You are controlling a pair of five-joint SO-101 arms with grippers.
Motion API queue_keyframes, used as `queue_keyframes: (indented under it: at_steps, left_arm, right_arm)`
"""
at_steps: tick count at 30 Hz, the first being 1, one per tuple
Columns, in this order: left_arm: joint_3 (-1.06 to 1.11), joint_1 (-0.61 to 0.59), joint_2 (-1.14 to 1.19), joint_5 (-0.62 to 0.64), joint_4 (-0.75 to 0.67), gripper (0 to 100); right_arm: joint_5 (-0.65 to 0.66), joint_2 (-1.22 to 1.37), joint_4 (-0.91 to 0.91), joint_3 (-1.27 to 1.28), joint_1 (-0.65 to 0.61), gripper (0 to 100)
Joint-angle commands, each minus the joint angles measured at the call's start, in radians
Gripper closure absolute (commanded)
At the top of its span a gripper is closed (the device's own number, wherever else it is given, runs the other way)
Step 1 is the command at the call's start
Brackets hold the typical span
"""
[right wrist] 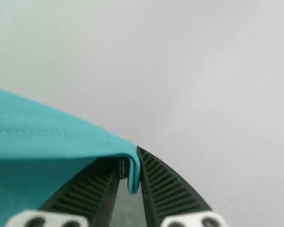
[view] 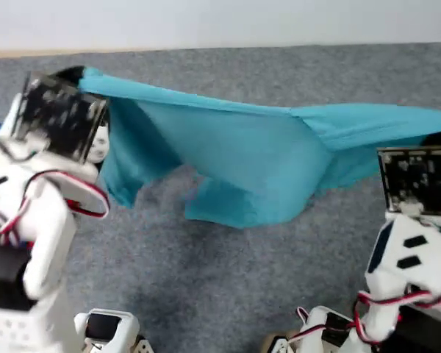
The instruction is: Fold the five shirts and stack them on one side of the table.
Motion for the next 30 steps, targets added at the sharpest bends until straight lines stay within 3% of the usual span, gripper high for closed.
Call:
queue_keyframes:
  at_steps: [1, 11, 20, 30]
  left_arm:
    - [-0.036, -0.006, -0.069, 0.006, -0.091, 100]
    - [-0.033, -0.026, -0.204, -0.19, -0.071, 100]
    - [-0.076, -0.164, -0.239, -0.193, -0.077, 100]
    - [-0.082, -0.172, -0.404, -0.199, -0.089, 100]
  right_arm:
    - [-0.011, 0.015, -0.03, -0.095, 0.024, 98.9]
    - [0.072, 0.013, -0.03, -0.284, 0.067, 98.9]
    - [0.095, 0.005, -0.031, -0.433, 0.068, 98.9]
    - [0.094, 0.004, -0.021, -0.588, 0.154, 98.9]
